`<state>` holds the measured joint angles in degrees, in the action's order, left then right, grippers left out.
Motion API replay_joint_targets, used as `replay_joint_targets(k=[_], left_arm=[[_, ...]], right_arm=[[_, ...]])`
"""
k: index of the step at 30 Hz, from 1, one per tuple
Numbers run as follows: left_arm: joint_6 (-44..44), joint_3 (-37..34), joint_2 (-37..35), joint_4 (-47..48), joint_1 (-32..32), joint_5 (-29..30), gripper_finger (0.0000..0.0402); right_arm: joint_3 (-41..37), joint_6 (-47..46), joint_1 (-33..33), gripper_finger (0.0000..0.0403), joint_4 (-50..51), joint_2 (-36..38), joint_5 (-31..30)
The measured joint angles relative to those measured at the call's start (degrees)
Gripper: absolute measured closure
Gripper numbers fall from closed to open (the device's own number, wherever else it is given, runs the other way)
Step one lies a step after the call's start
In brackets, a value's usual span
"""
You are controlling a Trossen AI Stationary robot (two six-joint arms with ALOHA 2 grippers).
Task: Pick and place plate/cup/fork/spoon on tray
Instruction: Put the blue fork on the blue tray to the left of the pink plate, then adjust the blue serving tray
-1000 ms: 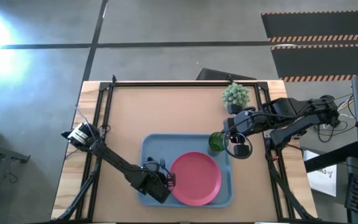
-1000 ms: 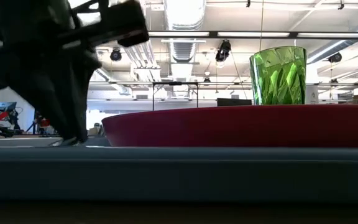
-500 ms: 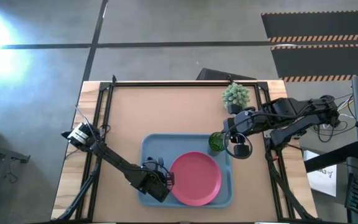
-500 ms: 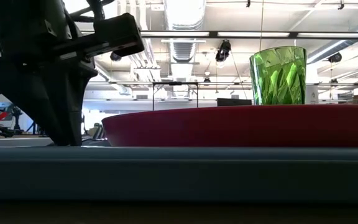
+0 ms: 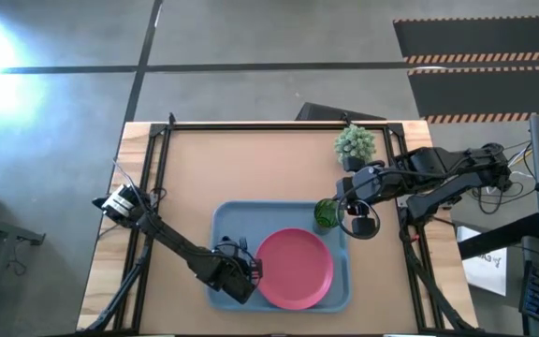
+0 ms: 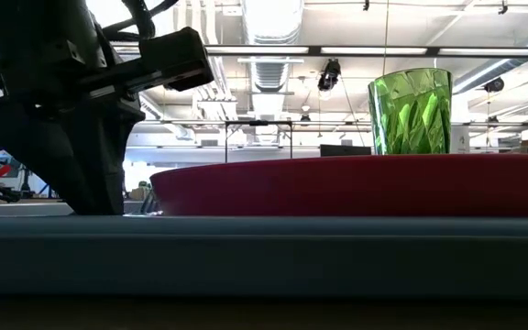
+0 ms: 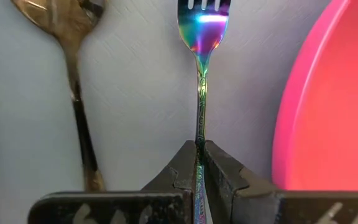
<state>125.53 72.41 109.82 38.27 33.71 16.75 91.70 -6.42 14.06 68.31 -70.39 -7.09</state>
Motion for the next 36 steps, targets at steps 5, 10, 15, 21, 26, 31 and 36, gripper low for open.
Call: replay_joint_targets(k=[5, 10, 15, 21, 26, 31, 36], left_arm=[[0.03, -1.16, 0.00, -2.33, -0.11, 0.00, 0.0402], [0.01, -1.30, 0.00, -2.28, -0.33, 0.00, 0.0388], [-0.36, -1.47, 0.00, -2.27, -0.73, 0.20, 0.0369], [-1.96, -0.84, -0.43, -1.96, -1.25, 4.54, 0.0356], [-7.26, -0.79, -3.69, -1.67, -1.87, 6.15, 0.0354], [-10.45, -0.76, -7.51, 3.46, -2.12, 6.26, 0.0354], [-10.44, -0.46, -10.94, 11.00, -2.12, 6.25, 0.0354]], right_arm=[[0.00, 0.00, 0.00, 0.0323, -0.01, 0.00, -0.02], [0.00, 0.00, 0.00, 0.0323, 0.01, 0.00, 0.00], [0.00, 0.00, 0.00, 0.0323, 0.01, 0.00, 0.00], [0.00, 0.00, 0.00, 0.0323, 0.01, 0.02, 0.00], [0.00, 0.90, 0.04, 0.0323, 0.45, 0.02, 0.02], [0.00, 0.02, 0.04, 0.0323, 0.48, 0.02, 0.02], [0.00, -0.02, 0.04, 0.0323, 0.70, 0.02, 0.02]])
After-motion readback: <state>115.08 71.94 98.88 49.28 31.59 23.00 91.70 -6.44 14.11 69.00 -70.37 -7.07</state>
